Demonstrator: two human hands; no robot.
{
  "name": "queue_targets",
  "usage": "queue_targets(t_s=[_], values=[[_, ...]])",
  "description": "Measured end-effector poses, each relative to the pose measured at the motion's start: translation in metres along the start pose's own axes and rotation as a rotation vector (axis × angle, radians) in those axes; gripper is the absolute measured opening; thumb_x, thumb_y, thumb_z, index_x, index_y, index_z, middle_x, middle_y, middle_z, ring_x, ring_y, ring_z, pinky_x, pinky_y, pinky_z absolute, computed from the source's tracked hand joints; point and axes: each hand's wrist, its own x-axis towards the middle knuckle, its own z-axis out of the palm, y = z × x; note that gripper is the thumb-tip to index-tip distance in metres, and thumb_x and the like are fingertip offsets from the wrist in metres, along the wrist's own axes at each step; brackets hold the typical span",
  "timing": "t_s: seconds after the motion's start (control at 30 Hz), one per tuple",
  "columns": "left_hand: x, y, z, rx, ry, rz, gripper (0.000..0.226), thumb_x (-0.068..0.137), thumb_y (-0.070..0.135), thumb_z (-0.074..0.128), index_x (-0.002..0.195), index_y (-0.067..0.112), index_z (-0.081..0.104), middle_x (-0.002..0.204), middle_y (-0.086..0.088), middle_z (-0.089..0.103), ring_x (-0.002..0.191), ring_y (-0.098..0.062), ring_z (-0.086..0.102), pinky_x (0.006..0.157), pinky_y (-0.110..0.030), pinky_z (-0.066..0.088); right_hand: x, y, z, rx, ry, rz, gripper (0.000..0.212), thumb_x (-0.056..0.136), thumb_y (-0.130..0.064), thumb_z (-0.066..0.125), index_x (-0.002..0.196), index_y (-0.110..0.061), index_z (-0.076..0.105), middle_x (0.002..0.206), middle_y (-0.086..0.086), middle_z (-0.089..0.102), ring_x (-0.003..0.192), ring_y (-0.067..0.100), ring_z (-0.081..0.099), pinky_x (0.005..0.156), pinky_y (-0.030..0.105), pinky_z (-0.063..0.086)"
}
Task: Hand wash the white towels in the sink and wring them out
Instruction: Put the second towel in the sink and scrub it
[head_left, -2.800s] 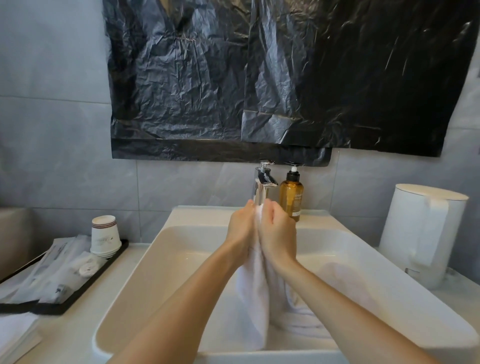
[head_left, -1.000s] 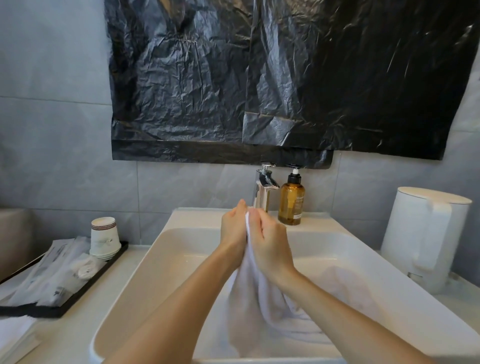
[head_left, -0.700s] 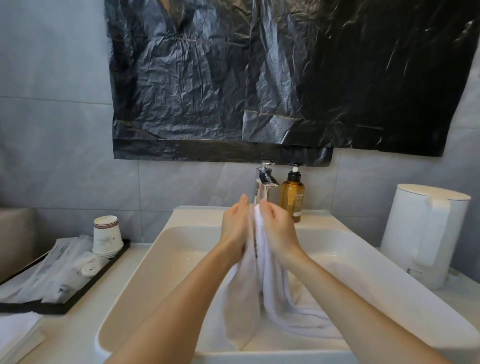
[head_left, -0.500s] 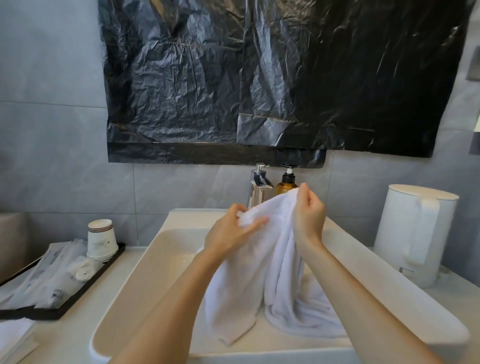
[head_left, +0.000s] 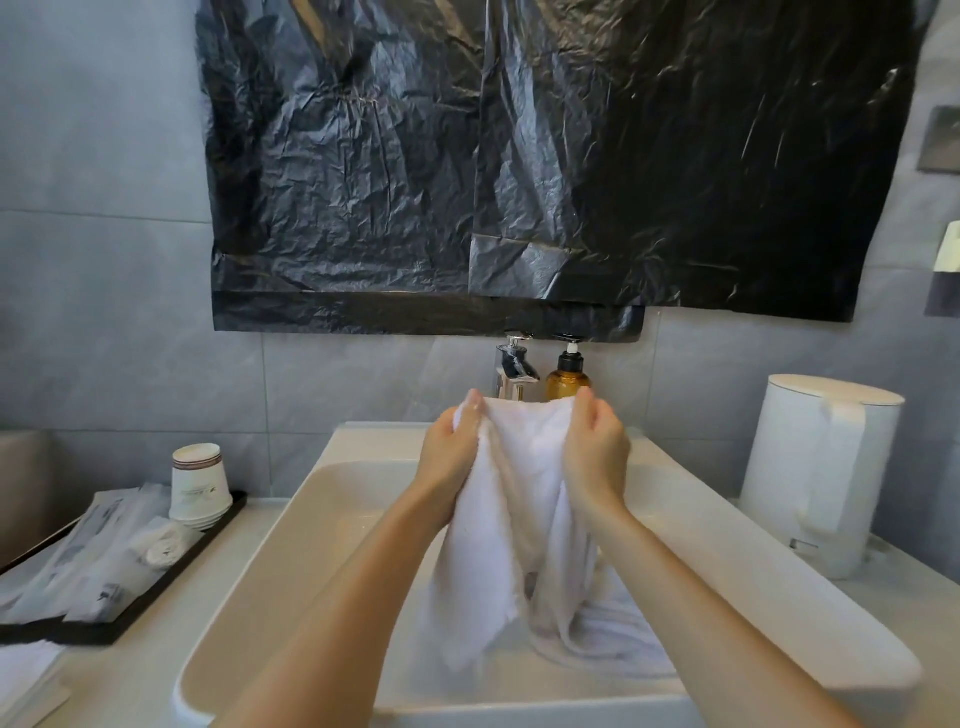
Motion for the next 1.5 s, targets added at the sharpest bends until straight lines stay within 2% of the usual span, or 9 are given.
queue_targets(t_s=[0.17,0.3,0.47,0.63,0.77,0.87,1.03,1.13,1.5], values=[[-0.004,-0.004,0.007,0.037,0.075,0.029,0.049,0.103,0.042,0.039,0.074,0.008,0.059,0.067,-0.003,0.062,0.064,-0.012,0.055,0.057,-0.024,0.043,-0.048,-0.004,0.033,-0.104,-0.219,-0.305,0.040,0.102,-0.034,0.038,0.070,-0.014,0.051,0.067,0.007,0.061,0.067,0.018,0.057,0.061,0.037,0.041],[-0.010,-0.009,0.017,0.012,-0.023,0.018,0.047,0.102,0.041,0.041,0.080,0.010,0.069,0.067,-0.001,0.067,0.065,-0.012,0.060,0.060,-0.025,0.045,-0.023,-0.010,0.027,-0.131,-0.102,-0.058,0.042,0.104,-0.036,0.031,0.077,-0.014,0.054,0.076,0.007,0.061,0.080,0.028,0.058,0.064,0.032,0.035],[-0.006,-0.011,0.009,0.101,0.021,-0.009,0.052,0.101,0.046,0.041,0.062,0.017,0.059,0.057,0.004,0.061,0.063,-0.013,0.056,0.065,-0.028,0.044,-0.050,0.001,0.028,-0.226,-0.229,-0.320,0.036,0.103,-0.036,0.032,0.079,-0.017,0.051,0.079,0.010,0.065,0.078,0.031,0.060,0.064,0.039,0.043],[-0.013,-0.012,0.017,0.114,-0.104,0.093,0.047,0.101,0.045,0.042,0.076,0.019,0.071,0.069,0.005,0.069,0.069,-0.007,0.062,0.066,-0.023,0.046,-0.015,-0.004,0.020,-0.341,-0.136,-0.078,0.046,0.105,-0.036,0.025,0.098,-0.010,0.062,0.099,0.015,0.067,0.095,0.034,0.059,0.069,0.033,0.036],[-0.009,-0.011,0.014,0.145,0.006,0.052,0.056,0.101,0.049,0.040,0.058,0.021,0.063,0.062,0.004,0.063,0.067,-0.014,0.058,0.066,-0.029,0.043,-0.042,0.002,0.018,-0.349,-0.261,-0.338,0.039,0.104,-0.037,0.027,0.091,-0.012,0.056,0.081,0.010,0.064,0.078,0.029,0.061,0.064,0.039,0.047],[-0.014,-0.010,0.017,0.121,-0.112,0.066,0.050,0.101,0.048,0.040,0.077,0.016,0.071,0.072,0.001,0.069,0.070,-0.009,0.062,0.064,-0.022,0.047,-0.016,-0.003,0.020,-0.288,-0.187,-0.053,0.044,0.105,-0.037,0.025,0.095,-0.012,0.060,0.094,0.010,0.064,0.087,0.027,0.057,0.071,0.034,0.039],[-0.010,-0.007,0.013,0.067,-0.002,-0.019,0.053,0.101,0.048,0.039,0.085,0.009,0.071,0.077,-0.003,0.071,0.072,-0.014,0.064,0.061,-0.023,0.047,-0.034,0.006,0.023,-0.191,-0.284,-0.201,0.037,0.103,-0.038,0.032,0.072,-0.027,0.047,0.071,0.001,0.058,0.074,0.023,0.058,0.065,0.036,0.043],[-0.017,-0.006,0.020,0.027,-0.114,-0.061,0.050,0.100,0.048,0.042,0.091,0.009,0.073,0.077,-0.004,0.071,0.068,-0.012,0.065,0.059,-0.020,0.047,-0.013,0.002,0.025,-0.124,-0.172,0.028,0.044,0.103,-0.036,0.030,0.066,-0.021,0.046,0.074,0.004,0.059,0.080,0.027,0.057,0.070,0.037,0.042],[-0.012,-0.008,0.016,0.061,0.040,-0.018,0.051,0.101,0.045,0.042,0.072,0.009,0.064,0.072,-0.004,0.068,0.066,-0.013,0.058,0.060,-0.023,0.046,-0.034,0.002,0.025,-0.114,-0.241,-0.206,0.037,0.102,-0.035,0.034,0.068,-0.025,0.044,0.067,-0.001,0.055,0.071,0.024,0.054,0.064,0.038,0.040]])
